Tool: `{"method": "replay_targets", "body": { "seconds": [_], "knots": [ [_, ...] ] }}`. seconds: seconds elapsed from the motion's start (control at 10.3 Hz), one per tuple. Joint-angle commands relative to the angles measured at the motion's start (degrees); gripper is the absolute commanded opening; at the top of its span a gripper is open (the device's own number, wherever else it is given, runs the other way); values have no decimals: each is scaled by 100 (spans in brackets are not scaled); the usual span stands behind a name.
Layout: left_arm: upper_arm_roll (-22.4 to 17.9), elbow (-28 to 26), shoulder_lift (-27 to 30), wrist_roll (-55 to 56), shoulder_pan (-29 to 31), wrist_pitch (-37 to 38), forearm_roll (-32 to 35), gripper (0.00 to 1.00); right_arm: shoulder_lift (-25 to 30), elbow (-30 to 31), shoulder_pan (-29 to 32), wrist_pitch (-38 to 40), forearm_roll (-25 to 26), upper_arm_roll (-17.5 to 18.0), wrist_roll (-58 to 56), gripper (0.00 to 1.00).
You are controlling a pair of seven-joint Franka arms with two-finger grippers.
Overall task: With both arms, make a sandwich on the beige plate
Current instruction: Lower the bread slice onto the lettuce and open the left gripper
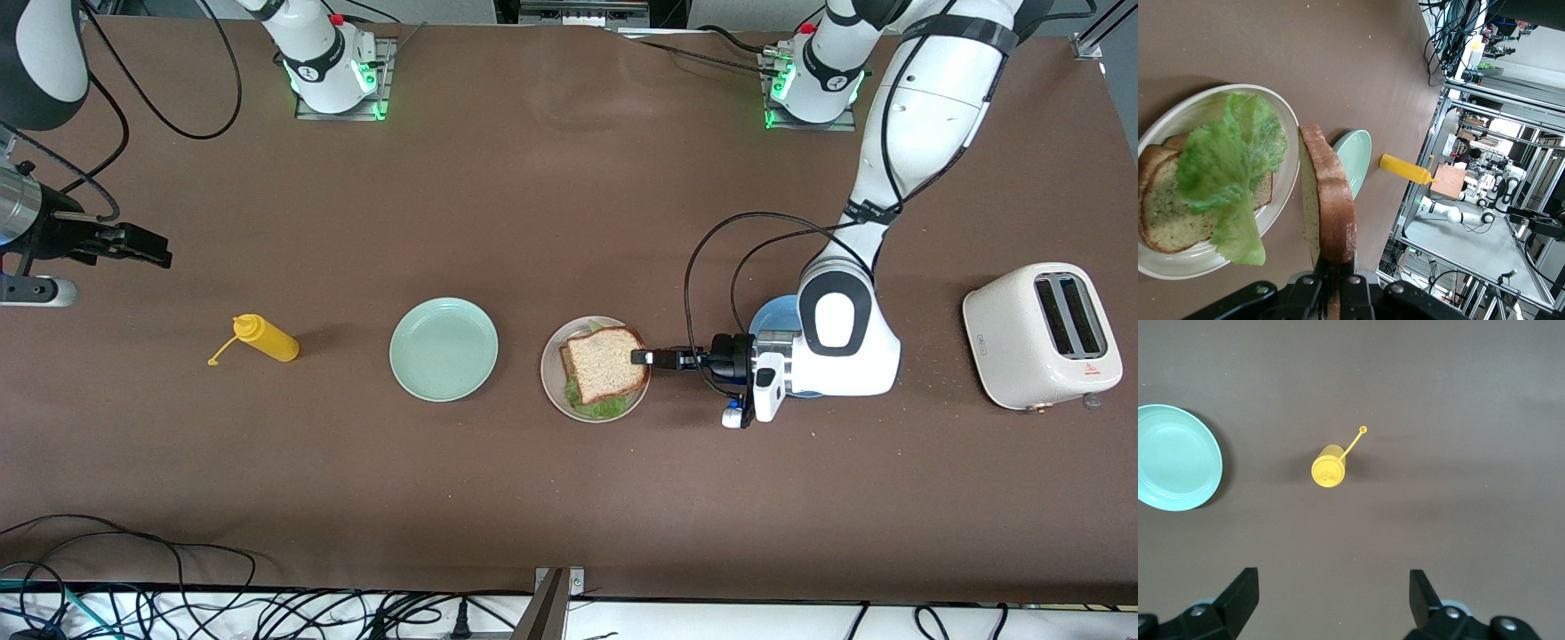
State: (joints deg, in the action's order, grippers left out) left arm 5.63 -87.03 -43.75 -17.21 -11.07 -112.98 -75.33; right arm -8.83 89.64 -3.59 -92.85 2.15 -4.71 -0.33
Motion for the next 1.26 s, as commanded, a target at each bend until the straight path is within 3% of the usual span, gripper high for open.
{"method": "replay_targets", "body": {
  "seconds": [0.0, 0.68, 0.78, 0.88, 1.17],
  "knots": [
    [-62, -147, -28, -431, -194, -312, -359, 0, 101, 238, -45, -312, 128, 5, 77, 100],
    [-62, -376, -81, -1011, -291, -488, -527, 0, 100, 229, -27, -111, 145, -21, 68, 100],
    [-71, -376, -107, -1117, -291, -506, -518, 36, 109, 229, -27, -76, 189, -30, 59, 100],
    [-71, -376, -99, -1187, -308, -689, -500, 99, 74, 221, -19, -49, 354, -30, 77, 100],
    [-80, -473, -99, -1179, -396, -1103, -456, 100, -39, 238, 43, 47, 567, -39, 77, 100]
  ]
}}
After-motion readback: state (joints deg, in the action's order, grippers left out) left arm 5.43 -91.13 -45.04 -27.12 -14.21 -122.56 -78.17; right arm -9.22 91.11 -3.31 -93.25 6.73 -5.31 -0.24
